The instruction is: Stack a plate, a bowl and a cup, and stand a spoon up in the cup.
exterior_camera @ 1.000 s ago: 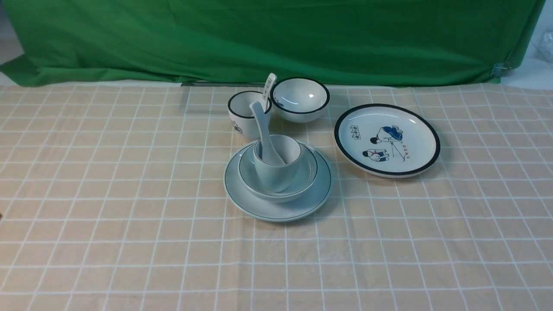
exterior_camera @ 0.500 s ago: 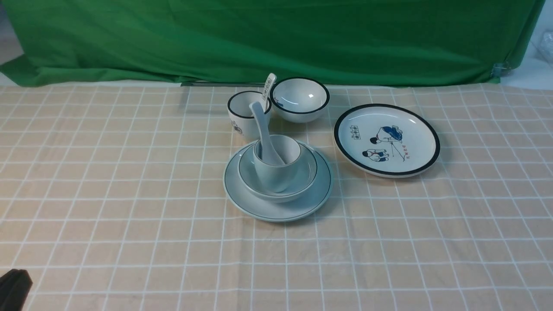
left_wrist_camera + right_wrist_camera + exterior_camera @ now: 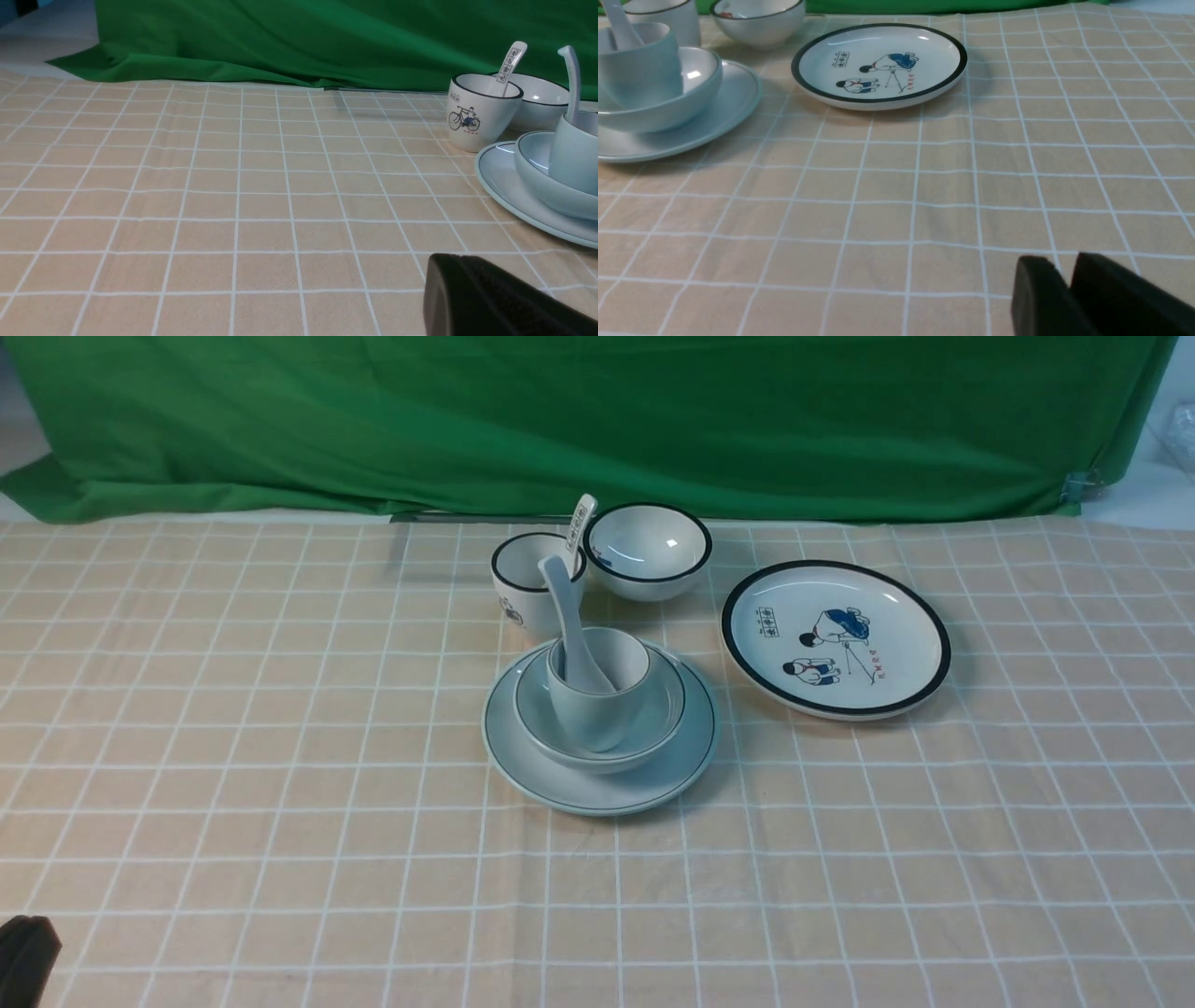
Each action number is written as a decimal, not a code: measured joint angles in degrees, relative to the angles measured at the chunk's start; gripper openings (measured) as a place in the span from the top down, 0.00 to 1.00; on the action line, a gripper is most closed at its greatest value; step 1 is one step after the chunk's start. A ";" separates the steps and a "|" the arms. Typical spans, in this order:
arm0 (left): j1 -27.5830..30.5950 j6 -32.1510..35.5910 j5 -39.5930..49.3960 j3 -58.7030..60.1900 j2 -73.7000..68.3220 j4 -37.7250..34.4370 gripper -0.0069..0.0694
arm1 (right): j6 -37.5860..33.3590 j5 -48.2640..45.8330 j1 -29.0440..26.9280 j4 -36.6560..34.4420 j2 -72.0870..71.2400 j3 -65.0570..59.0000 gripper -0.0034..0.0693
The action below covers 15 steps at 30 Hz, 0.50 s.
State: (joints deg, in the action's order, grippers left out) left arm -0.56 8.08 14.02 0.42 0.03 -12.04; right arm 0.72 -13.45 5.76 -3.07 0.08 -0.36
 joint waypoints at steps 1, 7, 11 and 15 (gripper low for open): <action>0.00 0.00 -0.02 0.00 0.00 0.00 0.91 | 0.00 0.00 0.00 0.00 0.00 0.00 0.75; 0.00 0.29 -0.02 0.00 0.00 0.00 0.91 | 0.05 0.00 0.00 0.00 0.00 0.00 0.73; 0.00 0.91 -0.07 0.00 0.00 0.00 0.91 | 0.05 0.00 0.00 0.00 0.00 0.00 0.72; 0.00 1.04 -0.07 0.00 0.00 0.00 0.91 | 0.05 0.00 0.00 0.00 0.00 0.00 0.71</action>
State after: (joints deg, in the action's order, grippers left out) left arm -0.56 9.13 13.96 0.42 0.03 -12.04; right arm 0.77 -13.45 5.76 -3.07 0.08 -0.36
